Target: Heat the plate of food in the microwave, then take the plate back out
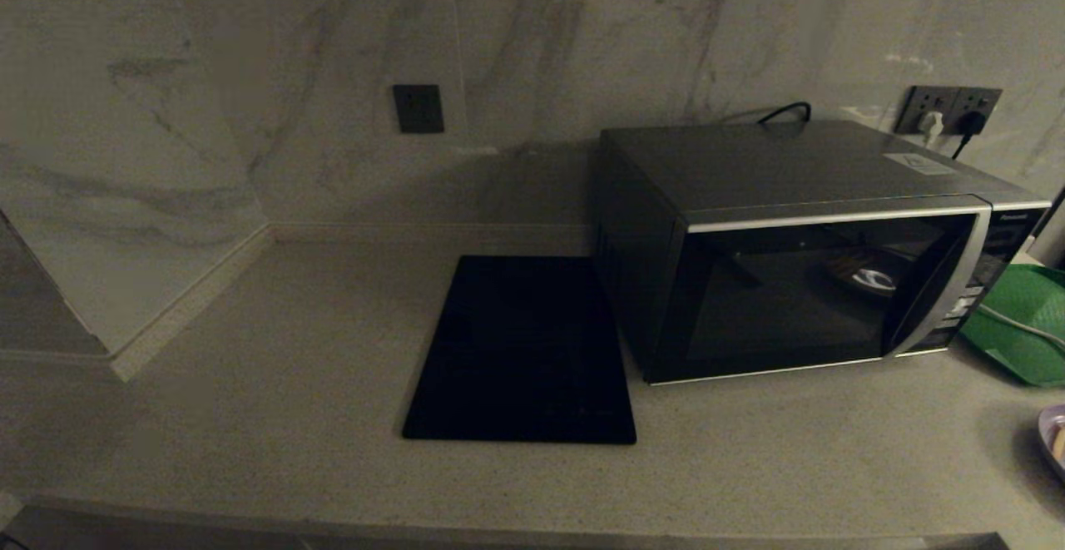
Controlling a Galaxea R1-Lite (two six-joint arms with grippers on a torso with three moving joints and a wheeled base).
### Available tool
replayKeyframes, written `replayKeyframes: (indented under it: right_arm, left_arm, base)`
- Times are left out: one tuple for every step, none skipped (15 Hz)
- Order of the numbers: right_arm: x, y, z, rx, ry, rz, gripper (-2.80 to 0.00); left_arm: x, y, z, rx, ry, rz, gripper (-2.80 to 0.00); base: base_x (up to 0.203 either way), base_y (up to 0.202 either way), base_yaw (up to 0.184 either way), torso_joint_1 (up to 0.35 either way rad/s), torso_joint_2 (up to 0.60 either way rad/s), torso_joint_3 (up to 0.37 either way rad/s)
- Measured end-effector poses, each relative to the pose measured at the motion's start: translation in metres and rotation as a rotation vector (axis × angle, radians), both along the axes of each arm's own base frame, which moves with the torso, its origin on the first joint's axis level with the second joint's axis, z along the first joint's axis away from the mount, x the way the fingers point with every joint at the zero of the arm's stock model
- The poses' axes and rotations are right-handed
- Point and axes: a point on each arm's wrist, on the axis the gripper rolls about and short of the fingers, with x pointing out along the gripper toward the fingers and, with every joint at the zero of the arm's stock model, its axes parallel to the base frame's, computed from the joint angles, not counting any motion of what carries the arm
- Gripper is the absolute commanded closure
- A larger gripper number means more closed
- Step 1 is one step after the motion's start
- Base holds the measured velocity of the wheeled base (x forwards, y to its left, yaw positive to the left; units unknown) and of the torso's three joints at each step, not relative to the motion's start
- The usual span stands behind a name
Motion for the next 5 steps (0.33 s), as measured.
replayKeyframes:
  right_arm:
    - [0.0,-0.0001,0.0,-0.001,0.0,-0.003,0.0]
    - [0.0,-0.0002,0.0,-0.001,0.0,-0.007,0.0]
    - [0.0,-0.0002,0.0,0.004,0.0,-0.009,0.0]
    - [0.0,-0.0002,0.0,0.013,0.0,-0.01,0.0]
    - [0.0,-0.0003,0.0,0.02,0.0,-0.013,0.0]
  left_arm:
    - [0.0,0.0,0.0,0.0,0.0,0.0,0.0]
    - [0.0,0.0,0.0,0.0,0.0,0.0,0.0]
    - [0.0,0.0,0.0,0.0,0.0,0.0,0.0]
    - [0.0,0.0,0.0,0.0,0.0,0.0,0.0]
    - [0.0,0.0,0.0,0.0,0.0,0.0,0.0]
  base:
    - [0.0,0.0,0.0,0.0,0.0,0.0]
    - [0.0,0.0,0.0,0.0,0.0,0.0]
    - [0.0,0.0,0.0,0.0,0.0,0.0]
    - [0.0,0.0,0.0,0.0,0.0,0.0]
    - [0.0,0.0,0.0,0.0,0.0,0.0]
